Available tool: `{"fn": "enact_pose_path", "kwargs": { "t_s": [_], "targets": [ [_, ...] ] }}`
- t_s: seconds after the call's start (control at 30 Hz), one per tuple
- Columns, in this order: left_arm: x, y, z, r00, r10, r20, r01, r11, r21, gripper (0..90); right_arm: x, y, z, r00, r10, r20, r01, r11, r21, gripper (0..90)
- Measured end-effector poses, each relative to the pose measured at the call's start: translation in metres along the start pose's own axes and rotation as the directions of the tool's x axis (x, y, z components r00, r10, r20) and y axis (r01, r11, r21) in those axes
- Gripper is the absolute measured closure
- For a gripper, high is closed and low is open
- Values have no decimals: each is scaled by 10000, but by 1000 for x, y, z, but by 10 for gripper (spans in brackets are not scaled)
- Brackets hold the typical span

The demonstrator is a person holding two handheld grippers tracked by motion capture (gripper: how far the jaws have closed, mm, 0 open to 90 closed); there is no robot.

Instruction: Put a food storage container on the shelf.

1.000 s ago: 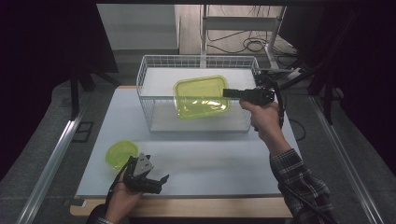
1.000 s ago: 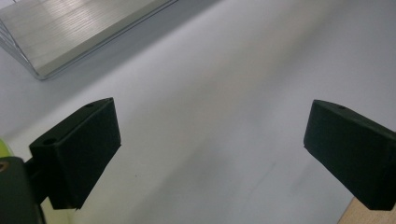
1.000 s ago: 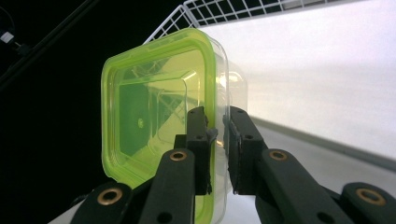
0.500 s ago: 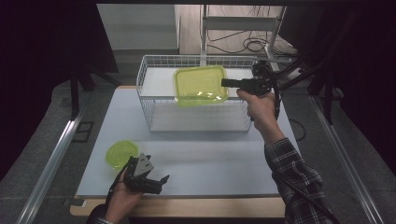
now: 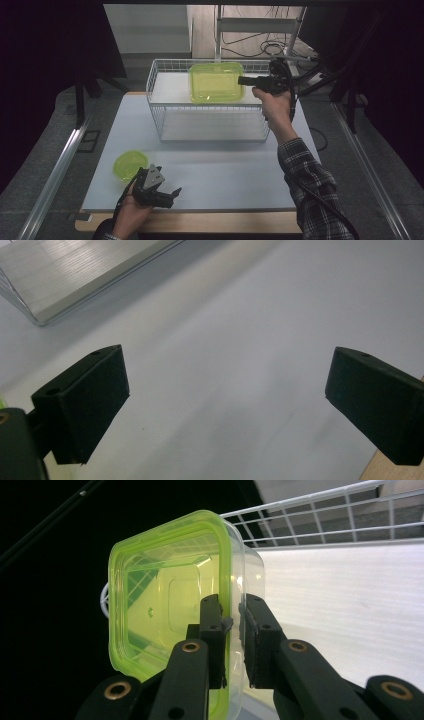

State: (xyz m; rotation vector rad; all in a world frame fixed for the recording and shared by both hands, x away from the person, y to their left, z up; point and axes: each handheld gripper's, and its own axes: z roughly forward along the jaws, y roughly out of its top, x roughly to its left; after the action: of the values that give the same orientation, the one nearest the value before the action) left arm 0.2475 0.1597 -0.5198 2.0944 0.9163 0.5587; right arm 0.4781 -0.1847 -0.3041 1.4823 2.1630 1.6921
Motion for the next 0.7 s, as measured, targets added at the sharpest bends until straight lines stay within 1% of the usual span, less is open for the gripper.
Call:
{"fn": "enact_pose_path", "kwargs": {
  "t_s": [0.03,0.13,0.2,0.3,0.4,0.43,0.47,0.5,0.6,0.7],
  "targets": [
    [0,0,0,10000,-15,8,15,10000,6,33,-2,1,2,9999,49,103,-49,10000,-27,801],
    [0,0,0,10000,-12,26,12,10000,12,33,-4,2,5,9998,53,211,-52,10000,-43,801],
    [0,0,0,10000,11,19,-11,10000,15,33,-4,2,7,9994,85,340,-85,10000,18,800],
    [0,0,0,10000,21,29,-21,10000,22,33,-6,2,9,9991,80,410,-79,10000,-23,796],
    [0,0,0,10000,60,24,-60,10000,51,33,-7,2,12,9987,74,511,-78,9999,66,778],
    [0,0,0,10000,62,28,-62,10000,61,33,-6,3,13,9955,-365,880,345,9991,236,754],
    [0,0,0,9999,101,18,-101,9999,76,33,-6,3,13,9955,-365,880,345,9991,236,754],
    [0,0,1,9999,108,25,-109,9999,90,33,-4,3,13,9934,-477,1041,447,9985,307,742],
    [-1,0,1,9999,128,31,-129,9998,126,33,-3,5,16,9840,-893,1541,833,9955,452,700],
    [-1,0,1,9999,153,34,-153,9998,162,33,-3,6,19,9778,-1110,1775,1037,9934,499,684]
  ]
}}
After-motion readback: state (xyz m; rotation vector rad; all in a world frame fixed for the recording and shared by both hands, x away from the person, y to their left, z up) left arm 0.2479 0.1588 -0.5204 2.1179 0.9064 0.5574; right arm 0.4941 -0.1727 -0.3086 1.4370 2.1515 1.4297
